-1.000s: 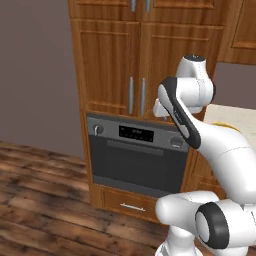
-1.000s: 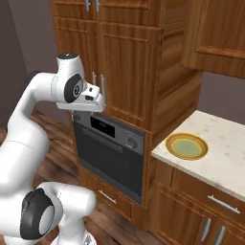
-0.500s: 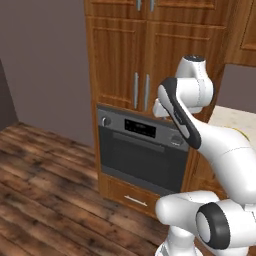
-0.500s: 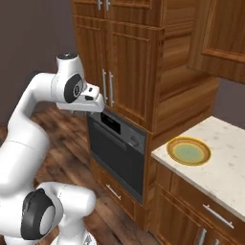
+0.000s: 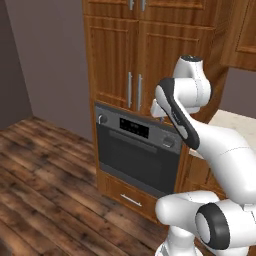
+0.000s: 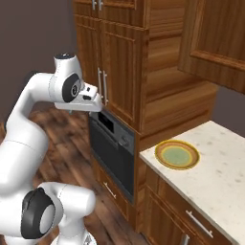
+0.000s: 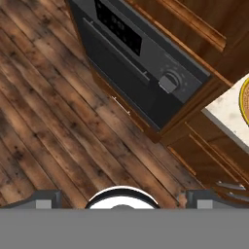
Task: Take the baked cake out of the oven and place it on the plate for cooling. Then close the oven door.
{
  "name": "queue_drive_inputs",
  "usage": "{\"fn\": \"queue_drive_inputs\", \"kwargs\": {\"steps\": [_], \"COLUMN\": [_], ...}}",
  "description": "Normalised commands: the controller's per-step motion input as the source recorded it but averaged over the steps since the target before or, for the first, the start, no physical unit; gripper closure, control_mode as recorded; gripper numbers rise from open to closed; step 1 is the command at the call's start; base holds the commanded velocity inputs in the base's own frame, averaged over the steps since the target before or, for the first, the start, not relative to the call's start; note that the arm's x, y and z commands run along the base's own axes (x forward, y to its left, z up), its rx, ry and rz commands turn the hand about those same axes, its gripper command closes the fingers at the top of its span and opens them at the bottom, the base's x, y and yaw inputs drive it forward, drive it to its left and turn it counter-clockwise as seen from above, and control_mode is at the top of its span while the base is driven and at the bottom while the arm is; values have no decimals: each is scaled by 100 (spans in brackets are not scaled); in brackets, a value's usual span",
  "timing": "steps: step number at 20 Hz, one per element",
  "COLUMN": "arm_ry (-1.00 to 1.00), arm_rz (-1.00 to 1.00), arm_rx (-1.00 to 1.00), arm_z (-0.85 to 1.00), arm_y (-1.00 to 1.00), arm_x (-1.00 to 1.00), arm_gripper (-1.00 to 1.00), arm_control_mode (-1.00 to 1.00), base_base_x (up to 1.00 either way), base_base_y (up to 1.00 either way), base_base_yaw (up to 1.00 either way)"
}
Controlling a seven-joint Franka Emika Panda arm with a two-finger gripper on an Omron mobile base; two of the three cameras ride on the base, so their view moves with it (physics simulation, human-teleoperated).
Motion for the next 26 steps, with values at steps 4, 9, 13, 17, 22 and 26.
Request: {"fn": "queue_drive_inputs", "kwargs": {"steps": [4,9,13,17,22,26], "arm_ry": [0,0,0,0,0,0], "arm_rz": [0,0,0,0,0,0], "arm_rx": [0,0,0,0,0,0], "arm_z": [0,0,0,0,0,0], "arm_y": [0,0,0,0,0,0], "arm_x": [0,0,0,0,0,0], "arm_gripper": [-100,-100,-100,-100,-100,-100], "arm_control_mode": [100,100,100,100,100,100], "base_base_x": [1,10,4,1,0,9], "base_base_y": [-61,-45,-56,-60,-29,-22], "base_base_yaw": [19,12,11,10,6,4]}}
